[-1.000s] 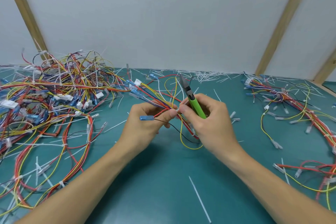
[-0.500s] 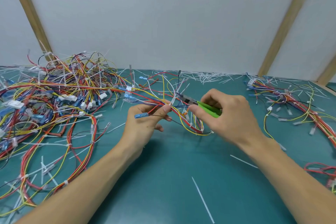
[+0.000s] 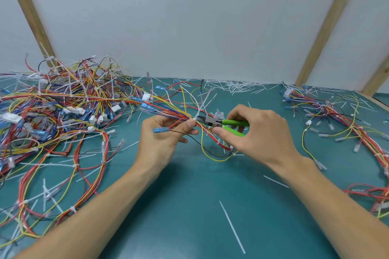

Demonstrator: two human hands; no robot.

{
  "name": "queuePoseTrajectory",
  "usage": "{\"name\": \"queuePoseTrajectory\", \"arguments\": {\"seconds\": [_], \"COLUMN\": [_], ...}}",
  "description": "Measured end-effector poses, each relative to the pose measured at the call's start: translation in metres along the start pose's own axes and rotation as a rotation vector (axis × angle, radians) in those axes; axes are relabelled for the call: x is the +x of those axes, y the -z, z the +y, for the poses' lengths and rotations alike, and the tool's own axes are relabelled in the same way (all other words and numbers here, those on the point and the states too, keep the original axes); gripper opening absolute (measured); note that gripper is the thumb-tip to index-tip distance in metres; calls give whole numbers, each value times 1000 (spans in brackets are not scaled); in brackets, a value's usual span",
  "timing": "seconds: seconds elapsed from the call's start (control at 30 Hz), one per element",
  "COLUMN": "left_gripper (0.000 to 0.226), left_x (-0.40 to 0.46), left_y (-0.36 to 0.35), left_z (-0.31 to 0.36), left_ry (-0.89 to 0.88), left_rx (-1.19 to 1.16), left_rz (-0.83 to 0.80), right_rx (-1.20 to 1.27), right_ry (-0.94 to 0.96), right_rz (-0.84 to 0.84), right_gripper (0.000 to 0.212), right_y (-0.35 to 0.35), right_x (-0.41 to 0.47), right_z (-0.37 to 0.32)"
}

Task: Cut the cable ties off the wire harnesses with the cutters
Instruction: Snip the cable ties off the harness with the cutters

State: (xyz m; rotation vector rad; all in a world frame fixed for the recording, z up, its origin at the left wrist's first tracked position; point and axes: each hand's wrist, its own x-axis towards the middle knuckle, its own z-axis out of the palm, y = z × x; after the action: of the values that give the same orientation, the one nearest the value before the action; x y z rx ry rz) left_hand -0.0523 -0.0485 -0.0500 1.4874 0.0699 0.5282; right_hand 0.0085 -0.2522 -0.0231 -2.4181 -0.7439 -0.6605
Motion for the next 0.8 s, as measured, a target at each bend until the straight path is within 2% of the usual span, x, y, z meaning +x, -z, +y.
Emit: {"name": "queuePoseTrajectory", "arguments": {"seconds": [0.3, 0.8], "left_gripper": [7, 6], "left_x": [2, 1], "left_y": [0, 1], "left_z": [-1, -2], "left_ry": [-3, 3], "left_rx": [25, 66], "left_rz": [-9, 0], "right_rx": [-3, 23], "right_ry": [29, 14], "right_rz": [17, -53], "right_gripper": [38, 42], "right_y": [0, 0], "right_x": [-1, -1], "right_z": [-2, 3]}}
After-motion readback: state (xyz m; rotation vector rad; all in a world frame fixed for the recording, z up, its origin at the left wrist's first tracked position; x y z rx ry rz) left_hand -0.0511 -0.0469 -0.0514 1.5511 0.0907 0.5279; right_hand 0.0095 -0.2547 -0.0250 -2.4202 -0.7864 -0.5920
